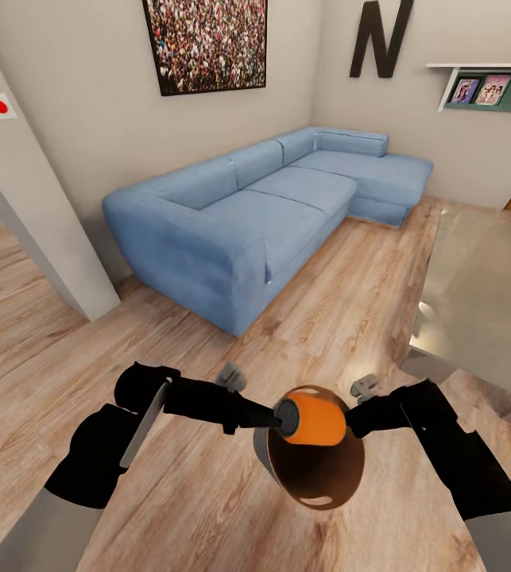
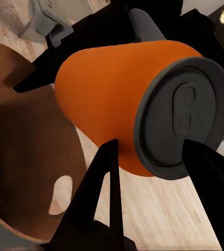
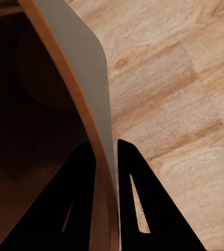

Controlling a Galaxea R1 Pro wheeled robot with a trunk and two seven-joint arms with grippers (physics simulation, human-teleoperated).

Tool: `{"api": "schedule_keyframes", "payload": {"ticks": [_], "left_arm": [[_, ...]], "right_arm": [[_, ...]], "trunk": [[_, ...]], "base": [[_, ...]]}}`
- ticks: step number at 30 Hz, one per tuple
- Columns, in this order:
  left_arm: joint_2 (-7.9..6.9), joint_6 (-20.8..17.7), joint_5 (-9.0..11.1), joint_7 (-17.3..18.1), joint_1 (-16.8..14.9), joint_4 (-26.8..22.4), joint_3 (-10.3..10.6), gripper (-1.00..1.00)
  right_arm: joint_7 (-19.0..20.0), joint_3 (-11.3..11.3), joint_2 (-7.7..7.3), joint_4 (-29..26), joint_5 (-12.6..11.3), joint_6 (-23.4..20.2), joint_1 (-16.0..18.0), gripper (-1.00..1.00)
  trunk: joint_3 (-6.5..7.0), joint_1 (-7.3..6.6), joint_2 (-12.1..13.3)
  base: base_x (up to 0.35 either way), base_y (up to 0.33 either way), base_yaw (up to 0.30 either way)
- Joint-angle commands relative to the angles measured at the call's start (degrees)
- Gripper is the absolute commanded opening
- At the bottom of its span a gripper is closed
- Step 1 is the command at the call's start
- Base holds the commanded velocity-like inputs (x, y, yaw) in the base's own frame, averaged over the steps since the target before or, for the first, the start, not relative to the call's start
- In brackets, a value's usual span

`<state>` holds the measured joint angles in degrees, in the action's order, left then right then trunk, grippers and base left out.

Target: Put the three can of soda from the living room inside the tash can in the kitchen.

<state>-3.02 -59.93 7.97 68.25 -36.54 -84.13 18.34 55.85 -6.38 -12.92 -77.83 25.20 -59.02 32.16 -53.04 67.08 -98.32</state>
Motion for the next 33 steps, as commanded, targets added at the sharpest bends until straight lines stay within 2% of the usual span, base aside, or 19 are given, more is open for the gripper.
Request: {"api": "schedule_keyframes", "payload": {"ticks": [1, 3, 5, 10, 22, 23, 27, 31, 33], "left_arm": [[0.01, 0.0, 0.0, -0.1, 0.1, 0.0, 0.1, -1.00], [0.02, 0.0, 0.0, -0.4, 0.7, 0.0, 0.2, -1.00], [0.03, 0.1, 0.0, -2.7, 1.4, 0.0, 0.4, -1.00], [0.03, 0.1, 0.0, -5.5, 1.6, -0.1, 1.1, -1.00], [0.45, -0.1, 0.1, -18.2, 1.6, -0.7, 8.9, -1.00], [0.69, -0.1, 0.0, -20.6, 1.6, -0.7, 9.8, -1.00], [0.89, -0.1, 0.0, -24.4, 1.6, -0.7, 10.6, -1.00], [1.27, -0.1, 0.0, -26.5, 1.6, -0.7, 11.1, -1.00], [2.45, -0.1, -0.6, -27.4, 1.6, -0.7, 11.3, -1.00]], "right_arm": [[0.3, 0.0, 0.18, 0.0, -1.6, -1.0, 0.0, -1.00], [0.3, 0.0, 0.51, 0.0, -1.1, -1.0, 0.1, -1.00], [0.3, 0.0, 0.94, 0.0, -0.6, -1.0, 0.2, -1.00], [0.3, 0.0, 1.28, 0.0, -0.4, -1.0, 0.2, -1.00], [0.3, -0.4, 1.40, 0.0, -0.3, -1.0, 0.8, -1.00], [0.3, -0.4, 1.40, 0.0, -0.3, -1.0, 0.8, -1.00], [0.3, -0.4, 1.40, 0.0, -0.3, -1.0, 0.9, -1.00], [0.3, -0.6, 1.40, 0.1, -0.3, -1.0, 0.9, -1.00], [0.3, -0.6, 1.46, 0.3, 0.0, -1.0, 0.9, -1.00]], "trunk": [[0.01, 0.00, 0.0], [0.01, 0.00, 0.0], [0.01, 0.00, 0.0], [0.01, 0.00, 0.0], [0.01, 0.00, 0.0], [0.01, 0.00, 0.0], [0.01, 0.00, 0.0], [0.01, 0.00, 0.0], [0.01, 0.00, 0.0]], "base": [[0.000, 0.000, 0.000], [0.000, 0.000, 0.000], [0.000, 0.000, 0.000], [0.000, 0.000, 0.000], [0.000, 0.000, 0.000], [0.000, 0.000, 0.000], [0.000, 0.000, 0.000], [0.000, 0.000, 0.000], [0.000, 0.000, 0.000]]}}
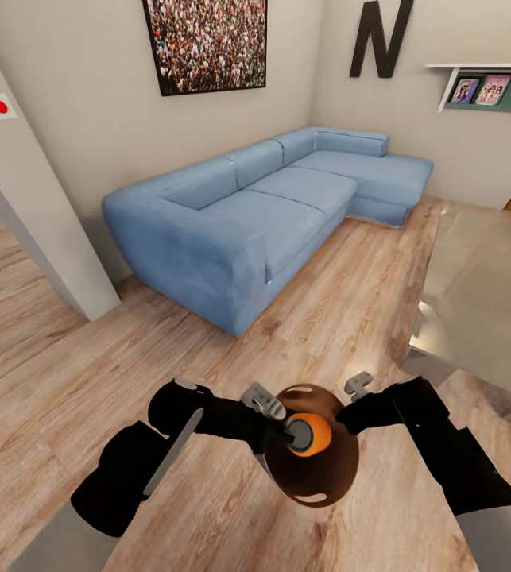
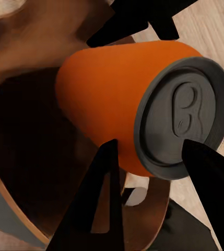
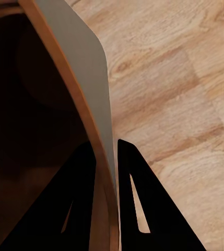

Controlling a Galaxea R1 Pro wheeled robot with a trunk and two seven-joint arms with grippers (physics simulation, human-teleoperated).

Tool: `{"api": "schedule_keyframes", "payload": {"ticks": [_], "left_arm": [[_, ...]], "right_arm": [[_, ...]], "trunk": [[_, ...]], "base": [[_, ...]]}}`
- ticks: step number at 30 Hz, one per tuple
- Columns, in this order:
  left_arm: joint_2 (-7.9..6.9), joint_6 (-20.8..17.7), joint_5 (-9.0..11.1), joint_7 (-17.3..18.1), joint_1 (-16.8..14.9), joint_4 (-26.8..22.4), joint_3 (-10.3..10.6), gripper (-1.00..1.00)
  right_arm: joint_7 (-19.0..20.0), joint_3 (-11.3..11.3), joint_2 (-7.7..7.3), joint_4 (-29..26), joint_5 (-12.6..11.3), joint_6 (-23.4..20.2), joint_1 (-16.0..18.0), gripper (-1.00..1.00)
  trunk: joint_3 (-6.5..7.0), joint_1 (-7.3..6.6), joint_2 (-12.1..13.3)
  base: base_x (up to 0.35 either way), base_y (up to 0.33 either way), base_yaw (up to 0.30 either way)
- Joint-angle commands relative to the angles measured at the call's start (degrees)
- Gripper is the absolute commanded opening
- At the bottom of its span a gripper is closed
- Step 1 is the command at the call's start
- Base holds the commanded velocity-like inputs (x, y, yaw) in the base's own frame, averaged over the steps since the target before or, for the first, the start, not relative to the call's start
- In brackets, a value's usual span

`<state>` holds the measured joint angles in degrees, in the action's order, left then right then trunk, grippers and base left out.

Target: Put the three can of soda from the living room inside the tash can in the kitchen.

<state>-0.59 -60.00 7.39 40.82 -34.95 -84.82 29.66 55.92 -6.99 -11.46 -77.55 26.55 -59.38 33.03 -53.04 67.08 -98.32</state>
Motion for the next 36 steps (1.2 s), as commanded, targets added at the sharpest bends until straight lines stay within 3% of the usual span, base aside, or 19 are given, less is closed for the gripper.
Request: {"api": "schedule_keyframes", "payload": {"ticks": [1, 3, 6, 10, 20, 36], "left_arm": [[0.34, 0.0, -0.5, -0.3, 0.0, 0.0, 0.0, -1.00], [1.05, 0.0, -1.6, -0.8, 0.0, 0.1, 0.1, -1.00], [3.03, 0.0, -4.8, -2.1, 0.0, 0.4, 0.5, -1.00], [4.33, 0.0, -7.1, -3.8, 0.1, 0.7, 1.2, -1.00], [4.71, 0.0, -7.6, -7.6, 0.1, 3.1, 3.5, -1.00], [6.69, 0.0, -7.6, -12.9, 0.1, 8.1, 4.5, -1.00]], "right_arm": [[0.2, -0.1, 0.05, 0.0, -1.2, -0.6, 0.0, -1.00], [0.2, -0.3, 0.21, 0.1, -0.7, -0.6, 0.0, -1.00], [0.2, -0.6, 0.51, 0.1, 0.2, -0.6, 0.0, -1.00], [0.2, -0.8, 0.63, 0.2, 0.6, -0.6, 0.0, -1.00], [0.2, -0.8, 0.65, 0.2, 0.6, -0.6, 0.0, -1.00], [0.2, -0.9, 0.94, 0.2, 0.7, -0.6, 0.0, -1.00]], "trunk": [[0.01, 0.00, 0.0], [0.01, 0.00, 0.0], [0.01, 0.00, 0.0], [0.01, 0.00, 0.0], [0.01, 0.00, 0.0], [0.01, 0.00, 0.0]], "base": [[0.000, 0.000, 0.000], [0.000, 0.000, 0.000], [0.000, 0.000, 0.000], [0.000, 0.000, 0.000], [0.000, 0.000, 0.000], [0.000, 0.000, 0.000]]}}
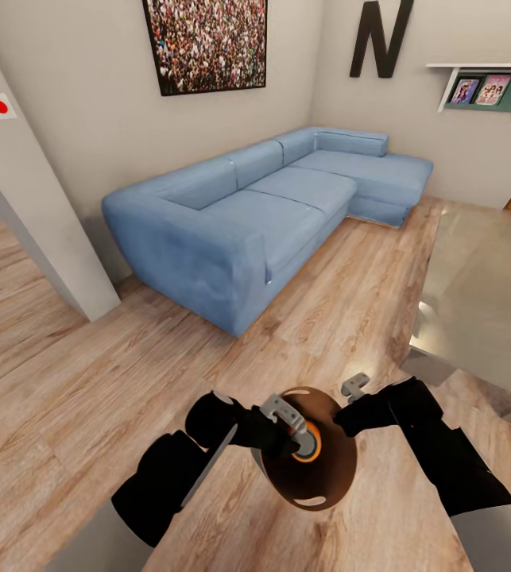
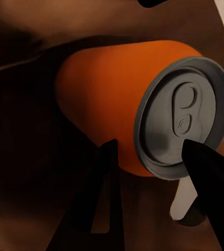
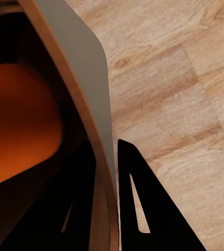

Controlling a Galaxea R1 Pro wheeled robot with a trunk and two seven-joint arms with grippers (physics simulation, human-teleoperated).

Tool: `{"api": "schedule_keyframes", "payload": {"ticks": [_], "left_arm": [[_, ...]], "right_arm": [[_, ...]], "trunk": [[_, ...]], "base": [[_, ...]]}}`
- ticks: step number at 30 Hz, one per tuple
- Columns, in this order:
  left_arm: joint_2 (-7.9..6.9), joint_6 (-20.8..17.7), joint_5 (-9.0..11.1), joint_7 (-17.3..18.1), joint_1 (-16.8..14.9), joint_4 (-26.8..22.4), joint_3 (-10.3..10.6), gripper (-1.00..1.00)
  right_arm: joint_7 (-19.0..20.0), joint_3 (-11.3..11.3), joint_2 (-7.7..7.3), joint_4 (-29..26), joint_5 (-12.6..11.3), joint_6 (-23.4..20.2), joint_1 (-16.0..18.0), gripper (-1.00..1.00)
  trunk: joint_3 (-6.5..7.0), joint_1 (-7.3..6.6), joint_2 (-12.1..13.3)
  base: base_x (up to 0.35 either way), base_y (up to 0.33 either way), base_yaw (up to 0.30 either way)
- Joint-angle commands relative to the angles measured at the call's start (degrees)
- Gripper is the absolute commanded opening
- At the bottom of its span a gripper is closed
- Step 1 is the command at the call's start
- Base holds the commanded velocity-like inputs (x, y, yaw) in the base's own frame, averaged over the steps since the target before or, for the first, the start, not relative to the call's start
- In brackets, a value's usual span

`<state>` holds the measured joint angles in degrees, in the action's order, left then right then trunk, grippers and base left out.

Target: Put the three can of soda from the living room inside the tash can in the kitchen.

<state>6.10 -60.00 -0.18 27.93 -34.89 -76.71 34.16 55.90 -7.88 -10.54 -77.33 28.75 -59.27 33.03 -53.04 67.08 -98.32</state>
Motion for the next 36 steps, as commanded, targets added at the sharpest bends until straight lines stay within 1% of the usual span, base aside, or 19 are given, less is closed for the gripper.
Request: {"api": "schedule_keyframes", "payload": {"ticks": [1, 6, 12, 19, 24, 27, 32, 35, 36], "left_arm": [[0.09, 0.0, 0.0, -0.1, 0.0, 0.2, 0.0, -1.00], [0.19, 0.0, 0.0, -0.4, 0.0, 0.4, 0.1, -1.00], [0.23, 0.0, 0.0, -2.4, 0.0, 0.9, 0.1, -1.00], [0.23, 0.0, -0.1, -3.1, 0.0, 1.1, 0.1, -1.00], [0.23, 0.0, 0.0, -4.6, 0.0, 1.2, 0.2, -1.00], [0.23, 0.0, 0.0, -4.8, 0.0, 1.2, 0.2, -1.00], [0.23, 0.0, 0.0, -5.0, 0.0, 1.2, 0.3, -1.00], [0.23, 0.0, 0.0, -5.0, 0.0, 1.8, 0.8, -1.00], [0.23, 0.0, 0.0, -5.1, 0.0, 2.1, 1.0, 1.00]], "right_arm": [[0.3, 0.0, 0.13, 0.0, -1.5, -0.7, 0.0, -1.00], [0.3, 0.0, 0.31, 0.0, -1.4, -0.7, 0.0, -1.00], [0.3, 0.0, 0.34, 0.0, -1.4, -0.7, 0.0, -1.00], [0.3, 0.0, 0.39, 0.0, -1.4, -0.7, 0.0, -1.00], [0.3, -0.1, 0.50, 0.0, -1.4, -0.7, 0.0, -1.00], [0.3, -0.1, 0.51, 0.0, -1.4, -0.7, 0.0, -1.00], [0.3, -0.8, 0.52, 0.0, -1.4, -0.7, 0.0, -1.00], [0.3, -1.1, 0.52, 0.0, -1.4, -0.7, 0.0, -1.00], [0.3, -1.1, 0.52, 0.0, -1.4, -0.7, 0.0, -1.00]], "trunk": [[0.01, 0.00, 0.0], [0.01, 0.00, 0.0], [0.01, 0.00, 0.0], [0.01, 0.00, 0.0], [0.01, 0.00, 0.0], [0.01, 0.00, 0.0], [0.01, 0.00, 0.0], [0.01, 0.00, 0.0], [0.01, 0.00, 0.0]], "base": [[0.000, 0.000, 0.000], [0.000, 0.000, 0.000], [0.000, 0.000, 0.000], [0.000, 0.000, 0.000], [0.000, 0.000, 0.000], [0.000, 0.000, 0.000], [0.000, 0.000, 0.000], [0.000, 0.000, 0.000], [0.000, 0.000, 0.000]]}}
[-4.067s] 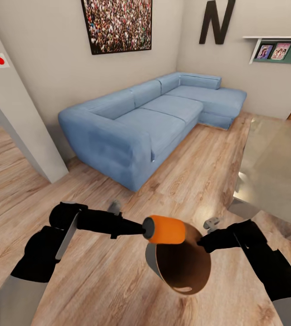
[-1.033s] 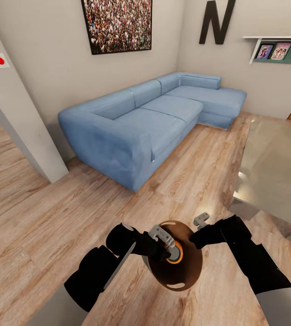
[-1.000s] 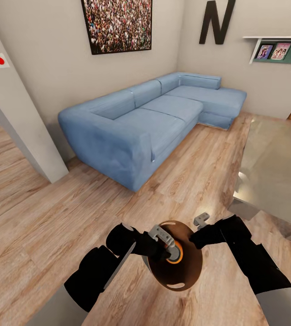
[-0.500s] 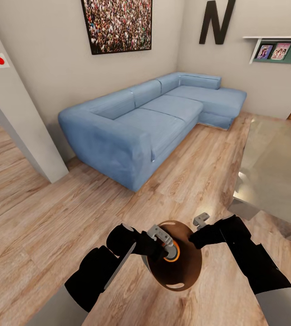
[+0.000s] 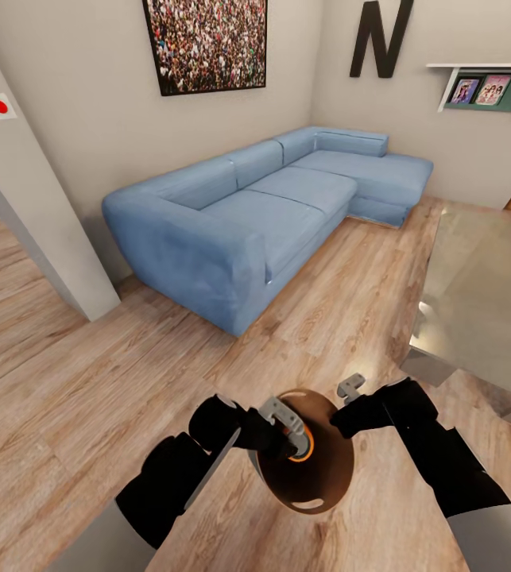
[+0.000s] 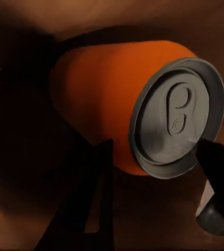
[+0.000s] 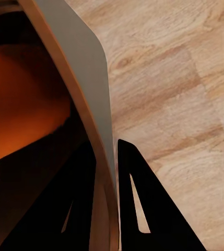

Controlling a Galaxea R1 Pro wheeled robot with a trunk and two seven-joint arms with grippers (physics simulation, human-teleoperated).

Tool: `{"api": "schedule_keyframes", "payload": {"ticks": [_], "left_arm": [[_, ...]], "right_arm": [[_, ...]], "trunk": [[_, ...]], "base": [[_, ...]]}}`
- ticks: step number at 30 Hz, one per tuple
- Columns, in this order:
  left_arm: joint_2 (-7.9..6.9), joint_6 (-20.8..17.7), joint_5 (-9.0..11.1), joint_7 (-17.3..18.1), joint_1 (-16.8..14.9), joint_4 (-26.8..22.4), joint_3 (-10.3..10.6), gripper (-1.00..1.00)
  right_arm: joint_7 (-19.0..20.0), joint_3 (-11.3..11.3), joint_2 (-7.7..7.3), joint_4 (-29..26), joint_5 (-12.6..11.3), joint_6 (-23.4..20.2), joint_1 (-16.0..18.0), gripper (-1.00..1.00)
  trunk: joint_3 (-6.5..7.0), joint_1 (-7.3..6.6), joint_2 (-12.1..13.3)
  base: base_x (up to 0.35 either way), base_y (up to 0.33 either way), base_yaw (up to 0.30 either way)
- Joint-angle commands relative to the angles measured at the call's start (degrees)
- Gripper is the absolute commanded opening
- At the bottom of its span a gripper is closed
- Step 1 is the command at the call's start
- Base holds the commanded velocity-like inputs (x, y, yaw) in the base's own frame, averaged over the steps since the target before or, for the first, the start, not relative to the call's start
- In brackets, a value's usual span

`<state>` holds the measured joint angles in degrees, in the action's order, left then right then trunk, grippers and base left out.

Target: Put the three can of soda from the living room inside the tash can in the kitchen.

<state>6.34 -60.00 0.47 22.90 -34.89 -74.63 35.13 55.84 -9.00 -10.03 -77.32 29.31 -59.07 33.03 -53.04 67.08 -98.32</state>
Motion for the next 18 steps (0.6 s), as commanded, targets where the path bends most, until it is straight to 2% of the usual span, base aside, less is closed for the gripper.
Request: {"api": "schedule_keyframes", "payload": {"ticks": [1, 18], "left_arm": [[-0.01, 0.0, -0.6, -0.1, 0.0, 0.2, 0.1, 1.00], [-0.27, 0.0, 0.0, -0.1, 0.0, -1.1, 0.3, 1.00]], "right_arm": [[0.3, -0.1, 0.01, 0.0, -2.0, -0.9, 0.0, -1.00], [0.3, -0.1, -0.08, 0.0, -2.0, -0.9, 0.0, -1.00]], "trunk": [[0.01, 0.00, 0.0], [0.01, 0.00, 0.0]], "base": [[0.000, 0.000, 0.000], [0.000, 0.000, 0.000]]}}
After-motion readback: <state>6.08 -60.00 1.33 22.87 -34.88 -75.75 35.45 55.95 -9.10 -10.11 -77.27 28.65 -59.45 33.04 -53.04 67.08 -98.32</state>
